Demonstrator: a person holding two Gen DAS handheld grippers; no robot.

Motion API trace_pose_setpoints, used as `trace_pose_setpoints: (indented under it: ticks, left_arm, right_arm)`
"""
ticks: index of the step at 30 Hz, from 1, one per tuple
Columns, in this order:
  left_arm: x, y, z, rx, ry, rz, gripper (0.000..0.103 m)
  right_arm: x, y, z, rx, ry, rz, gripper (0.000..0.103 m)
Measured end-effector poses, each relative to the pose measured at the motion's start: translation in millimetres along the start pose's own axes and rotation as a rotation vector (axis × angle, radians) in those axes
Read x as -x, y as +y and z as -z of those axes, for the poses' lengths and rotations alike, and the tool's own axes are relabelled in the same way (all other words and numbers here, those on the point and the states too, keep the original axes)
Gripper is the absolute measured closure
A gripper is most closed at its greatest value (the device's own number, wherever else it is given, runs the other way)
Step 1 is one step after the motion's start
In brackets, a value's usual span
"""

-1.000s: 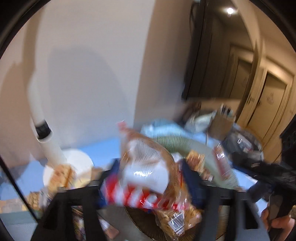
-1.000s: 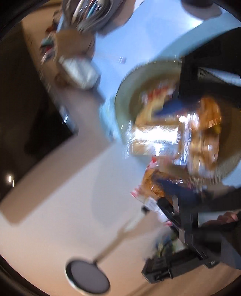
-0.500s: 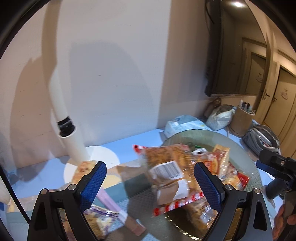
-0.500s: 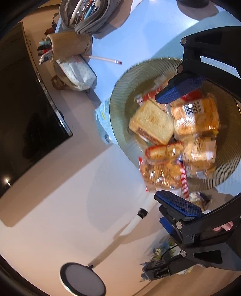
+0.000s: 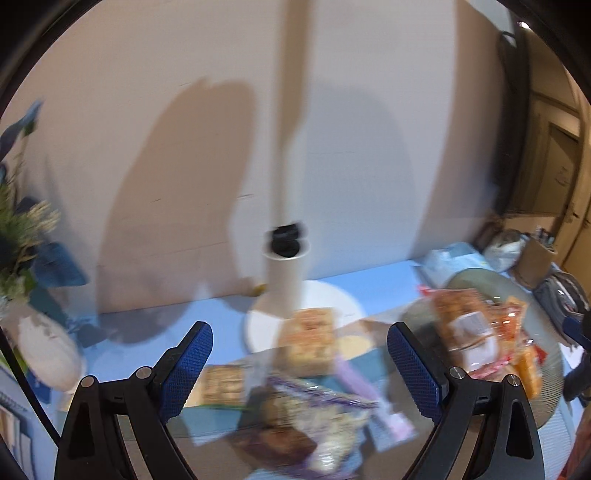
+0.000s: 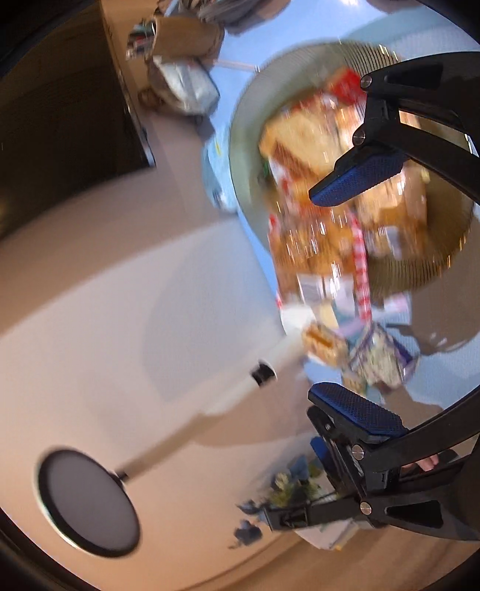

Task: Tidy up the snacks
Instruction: 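Move the right tool to the purple bag while the left tool approaches a wrapped bread slice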

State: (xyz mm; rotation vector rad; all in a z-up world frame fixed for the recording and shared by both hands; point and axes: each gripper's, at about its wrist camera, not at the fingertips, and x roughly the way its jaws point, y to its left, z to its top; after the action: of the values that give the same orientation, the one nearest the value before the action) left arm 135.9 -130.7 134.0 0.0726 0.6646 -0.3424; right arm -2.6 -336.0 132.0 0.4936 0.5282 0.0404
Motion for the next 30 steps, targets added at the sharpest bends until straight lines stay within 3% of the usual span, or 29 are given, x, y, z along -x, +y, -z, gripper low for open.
trace_pose_setpoints:
  ticks: [11, 16, 22, 27, 28, 29, 30]
  left_arm:
    - [-21, 81, 31, 0.069, 0.08, -0.056, 0.009]
    - [-45, 94, 44, 0.103, 0.121, -0.039, 0.009]
    - [-81, 95, 61, 0.099, 0.175, -0.016, 0.009]
    - [-107, 98, 72, 0.09, 0.199, 0.021, 0.009]
    - [-113, 99, 75, 0.087, 0.203, 0.024, 0.006]
    - [-119, 101, 78, 0.1, 0.208, 0.042, 0.0]
    - [-122, 104, 79, 0.121, 0.222, 0.06, 0.0]
  right_arm:
    - [-77, 93, 58, 0.159, 0.187, -0.09, 0.004]
    - [-115, 121, 89, 0.248, 0.266, -0.052, 0.004]
    - [-152, 122, 113, 0.251, 0.329, 0.029, 0.004]
    - [-183, 104, 123, 0.15, 0.369, 0.09, 0.0]
    - [-188, 101, 126, 0.129, 0.365, 0.091, 0.0]
    - [-187, 101, 128, 0.145, 0.302, 0.094, 0.0]
    - [-187, 101, 131, 0.155, 0.272, 0.095, 0.0]
